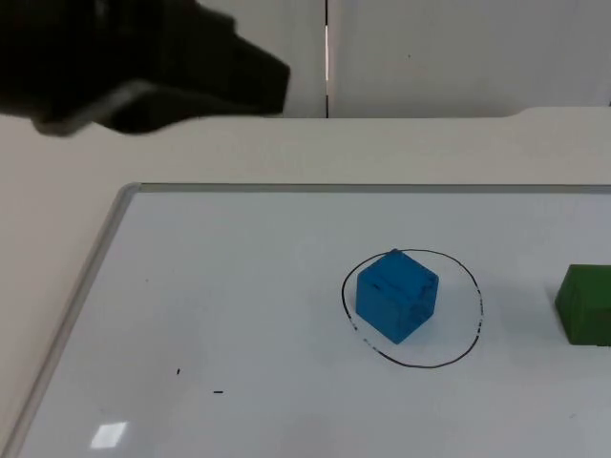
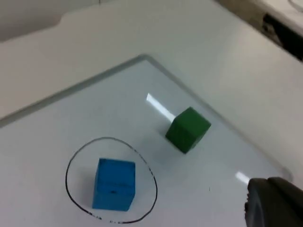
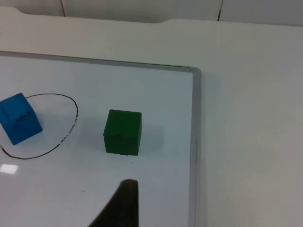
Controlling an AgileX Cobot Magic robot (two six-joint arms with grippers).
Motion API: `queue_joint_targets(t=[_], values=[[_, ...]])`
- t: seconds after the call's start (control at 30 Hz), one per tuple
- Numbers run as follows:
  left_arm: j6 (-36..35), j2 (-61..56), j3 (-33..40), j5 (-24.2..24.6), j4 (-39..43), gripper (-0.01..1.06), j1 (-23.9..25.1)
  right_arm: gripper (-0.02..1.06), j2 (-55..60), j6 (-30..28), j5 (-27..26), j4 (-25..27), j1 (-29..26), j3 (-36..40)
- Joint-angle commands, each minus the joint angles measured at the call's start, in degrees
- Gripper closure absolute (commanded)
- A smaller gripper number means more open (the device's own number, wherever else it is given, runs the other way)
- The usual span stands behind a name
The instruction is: Push the two cubes into the marked area.
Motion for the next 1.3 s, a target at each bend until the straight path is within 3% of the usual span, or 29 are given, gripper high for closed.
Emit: queue_joint_targets(t=[0.0,0.07,0.2,0.23,0.3,0.4,0.43,0.57,0.6,0.73,1.07,1.27], values=[[-4.12,-4.0,1.35,-0.39,3.67,1.05,0.11,-0.01,-0.25,-0.02,-0.06,-0.16,-0.2,0.43],[-6.47,-6.21,2.2,-0.9,5.75,1.05,0.11,-0.01,-0.25,-0.02,-0.06,-0.16,-0.2,0.43],[-24.27,-15.32,5.72,-0.26,24.53,1.05,0.11,-0.01,-0.25,-0.02,-0.06,-0.16,-0.2,0.43],[-24.27,-15.32,5.72,-0.26,24.53,1.05,0.11,-0.01,-0.25,-0.02,-0.06,-0.16,-0.2,0.43],[-36.49,-19.92,6.71,1.65,36.52,1.05,0.11,-0.01,-0.25,-0.02,-0.06,-0.16,-0.2,0.43],[-50.82,-27.33,6.85,7.82,50.82,1.05,0.11,-0.01,-0.25,-0.02,-0.06,-0.16,-0.2,0.43],[-50.82,-27.33,6.85,7.82,50.82,1.05,0.11,-0.01,-0.25,-0.02,-0.06,-0.16,-0.2,0.43],[-58.72,-36.22,6.85,16.62,60.03,1.05,0.11,-0.01,-0.25,-0.02,-0.06,-0.16,-0.2,0.43],[-58.72,-36.22,6.85,16.62,60.03,1.05,0.11,-0.01,-0.25,-0.02,-0.06,-0.16,-0.2,0.43],[-61.1,-45.64,6.85,26.06,62.2,1.05,0.11,-0.01,-0.25,-0.02,-0.06,-0.16,-0.2,0.43],[-61.1,-58.38,6.85,35.5,65.28,1.05,0.11,-0.01,-0.25,-0.02,-0.06,-0.16,-0.2,0.43],[-60.51,-58.38,7.37,38.33,64.83,1.05,0.11,-0.01,-0.25,-0.02,-0.06,-0.16,-0.2,0.43]])
